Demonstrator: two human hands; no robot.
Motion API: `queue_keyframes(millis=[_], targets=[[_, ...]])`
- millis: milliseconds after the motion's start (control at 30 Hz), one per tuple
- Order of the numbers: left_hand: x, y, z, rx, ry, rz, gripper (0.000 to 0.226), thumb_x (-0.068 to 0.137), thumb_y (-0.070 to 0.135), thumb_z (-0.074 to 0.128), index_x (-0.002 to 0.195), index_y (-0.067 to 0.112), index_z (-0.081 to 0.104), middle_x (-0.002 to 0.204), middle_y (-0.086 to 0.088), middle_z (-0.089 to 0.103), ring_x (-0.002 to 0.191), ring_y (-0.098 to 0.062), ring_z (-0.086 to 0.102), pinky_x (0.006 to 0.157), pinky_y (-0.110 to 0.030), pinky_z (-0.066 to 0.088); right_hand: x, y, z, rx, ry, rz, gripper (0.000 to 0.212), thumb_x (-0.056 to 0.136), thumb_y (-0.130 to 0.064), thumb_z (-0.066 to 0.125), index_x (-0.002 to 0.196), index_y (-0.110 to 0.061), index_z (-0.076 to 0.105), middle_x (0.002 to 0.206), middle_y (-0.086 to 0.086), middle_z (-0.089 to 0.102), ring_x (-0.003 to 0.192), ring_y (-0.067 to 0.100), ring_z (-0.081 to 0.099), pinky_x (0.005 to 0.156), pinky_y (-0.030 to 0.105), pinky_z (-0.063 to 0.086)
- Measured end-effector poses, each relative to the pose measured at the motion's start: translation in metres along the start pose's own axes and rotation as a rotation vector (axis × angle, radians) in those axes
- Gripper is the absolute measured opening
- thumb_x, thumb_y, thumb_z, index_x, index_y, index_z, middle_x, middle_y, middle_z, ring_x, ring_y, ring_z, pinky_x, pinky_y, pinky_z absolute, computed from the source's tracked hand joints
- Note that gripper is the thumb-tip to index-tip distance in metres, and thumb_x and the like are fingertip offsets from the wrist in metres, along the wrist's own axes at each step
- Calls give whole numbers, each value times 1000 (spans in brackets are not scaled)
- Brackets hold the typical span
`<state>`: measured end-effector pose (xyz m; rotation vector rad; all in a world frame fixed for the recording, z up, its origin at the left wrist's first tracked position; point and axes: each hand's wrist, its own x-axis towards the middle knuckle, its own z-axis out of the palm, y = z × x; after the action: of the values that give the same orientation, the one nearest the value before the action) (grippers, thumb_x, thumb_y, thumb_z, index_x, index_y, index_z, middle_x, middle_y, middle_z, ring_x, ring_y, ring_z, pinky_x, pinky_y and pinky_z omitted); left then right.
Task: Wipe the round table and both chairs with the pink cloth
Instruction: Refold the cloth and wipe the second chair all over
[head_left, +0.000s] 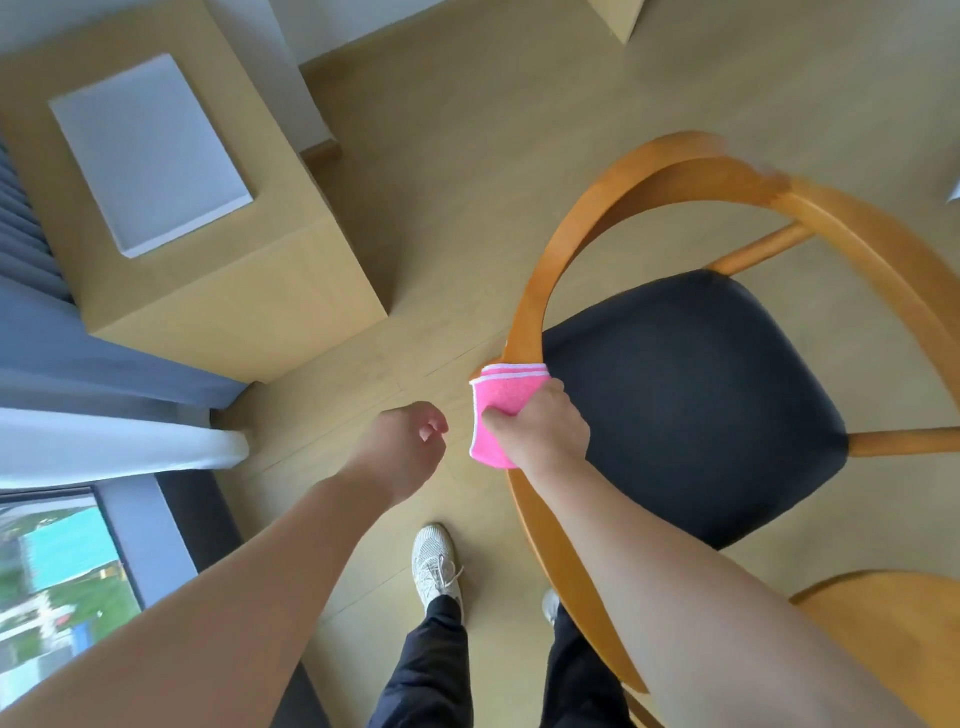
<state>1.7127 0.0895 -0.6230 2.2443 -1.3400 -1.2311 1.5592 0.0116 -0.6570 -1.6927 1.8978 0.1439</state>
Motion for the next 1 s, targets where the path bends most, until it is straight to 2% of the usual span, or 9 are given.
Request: queue_keyframes(millis=[300,467,533,600,667,733,800,833,1000], targets=[[14,4,-9,-21,111,-48,18,86,13,52,84,30,59,77,14,60,71,-14,60,57,-22,46,70,-45,-17,56,36,66,56,86,-51,57,117,-6,45,83,0,54,67,17,52,48,24,33],[23,17,3,-16,91,-101,18,85,15,49,87,31,58,77,15,59,72,-13,59,64,-26,49,71,-35,-36,-98,-74,-57,75,86,-70,42,124,-6,40,100,5,58,81,20,58,55,28,44],[22,23,9,36,34,-44,18,86,18,48,92,30,60,77,16,59,75,-13,59,66,-26,48,68,-21,-52,-184,29,-232,66,91,-59,45,131,-7,39,115,9,56,95,21,59,66,31,52],[20,27,12,99,-3,19,19,88,22,47,98,30,60,80,15,60,77,-12,59,65,-25,46,67,-9,-70,-228,156,-594,52,90,-34,60,133,-11,41,126,8,52,112,23,56,87,34,51],[20,27,11,114,3,43,19,89,22,47,100,29,61,82,14,60,78,-12,58,67,-25,45,70,-2,-82,-330,54,-1000,61,80,-17,72,133,-18,42,136,3,45,129,23,43,106,39,41],[19,26,10,123,25,38,18,89,21,47,99,27,61,82,13,60,78,-13,57,66,-24,43,73,-3,-87,-562,-155,-1265,73,79,-10,72,141,-20,34,152,1,30,144,22,19,120,41,15],[19,24,8,120,37,27,18,88,20,48,98,26,62,82,12,60,79,-13,58,67,-24,44,77,-10,-83,-747,-232,-1362,80,83,-2,64,149,-19,22,160,1,11,148,20,-4,114,36,-13],[19,23,8,114,38,21,18,88,19,48,98,26,62,82,12,61,79,-14,58,68,-25,45,80,-14,-81,-798,-242,-1374,82,84,0,62,151,-19,19,161,2,8,148,20,-7,112,34,-17],[23,21,9,121,54,22,17,89,21,48,97,28,62,81,13,59,75,-11,56,65,-23,43,91,-27,-74,-918,-339,-1350,77,83,-4,64,148,-21,27,156,1,25,148,20,7,109,31,-12]])
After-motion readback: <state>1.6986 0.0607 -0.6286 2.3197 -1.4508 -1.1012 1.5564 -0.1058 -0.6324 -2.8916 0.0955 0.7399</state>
